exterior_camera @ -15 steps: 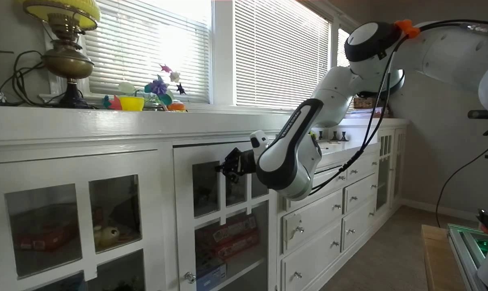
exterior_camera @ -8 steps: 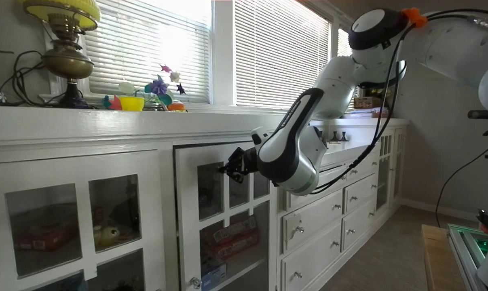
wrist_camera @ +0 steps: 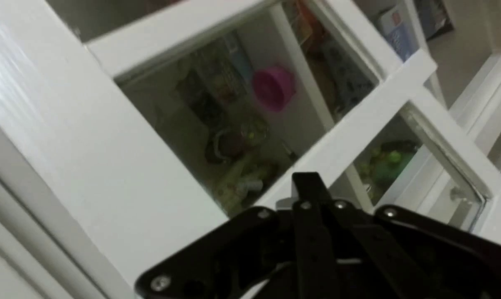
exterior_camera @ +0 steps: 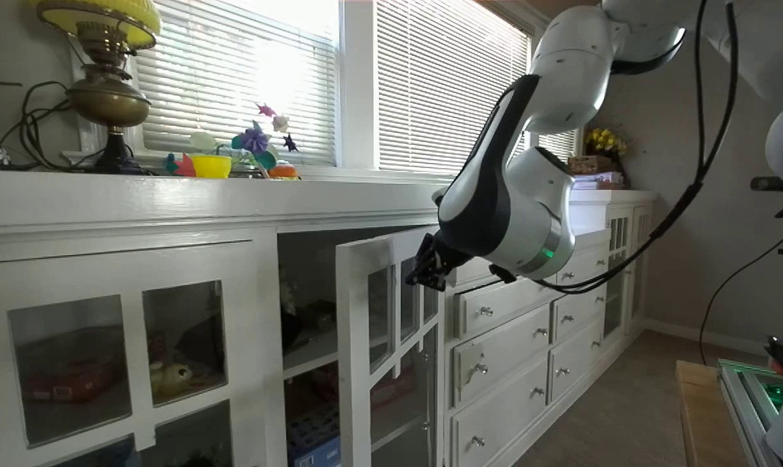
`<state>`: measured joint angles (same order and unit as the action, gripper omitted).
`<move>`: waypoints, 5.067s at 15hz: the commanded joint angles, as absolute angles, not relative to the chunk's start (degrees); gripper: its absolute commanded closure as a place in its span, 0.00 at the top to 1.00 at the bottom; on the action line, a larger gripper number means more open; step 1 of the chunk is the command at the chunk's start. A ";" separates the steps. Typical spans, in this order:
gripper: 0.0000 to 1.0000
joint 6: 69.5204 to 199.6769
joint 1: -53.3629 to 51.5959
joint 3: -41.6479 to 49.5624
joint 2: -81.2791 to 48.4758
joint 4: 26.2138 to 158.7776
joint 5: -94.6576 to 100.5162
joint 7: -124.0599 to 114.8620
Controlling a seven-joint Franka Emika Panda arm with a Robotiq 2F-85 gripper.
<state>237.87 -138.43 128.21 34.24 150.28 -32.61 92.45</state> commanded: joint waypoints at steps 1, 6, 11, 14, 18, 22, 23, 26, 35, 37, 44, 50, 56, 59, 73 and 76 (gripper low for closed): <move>0.02 226.93 -136.61 124.89 21.98 155.96 -47.94 93.33; 0.02 209.46 -137.07 121.21 10.73 155.35 -69.18 102.00; 0.01 197.70 -136.39 118.86 1.21 154.06 -80.17 107.32; 0.02 193.76 -136.33 118.87 -3.80 151.38 -78.06 104.94; 0.02 185.40 -137.02 120.27 -9.54 150.95 -79.19 104.64; 0.02 180.35 -138.37 122.71 -12.87 148.40 -79.80 104.94; 0.01 180.48 -138.97 123.49 -13.05 147.34 -80.71 106.24; 0.02 181.23 -140.46 125.37 -13.00 145.42 -82.87 108.73; 0.01 180.26 -137.15 124.33 -13.00 152.73 -77.95 103.43; 0.01 180.98 -137.50 124.87 -12.06 151.23 -79.86 104.48; 0.01 182.99 -138.59 125.90 -8.79 144.57 -84.88 109.44; 0.01 184.09 -137.53 124.48 -5.90 145.18 -84.90 108.92; 0.01 184.35 -138.35 125.31 -5.07 142.35 -91.96 112.30; 0.01 184.03 -137.40 125.15 -4.29 139.91 -96.27 115.65; 0.01 178.80 -128.86 123.10 -6.70 138.71 -118.32 136.89; 0.01 176.19 -123.94 121.44 -5.94 138.62 -126.01 146.41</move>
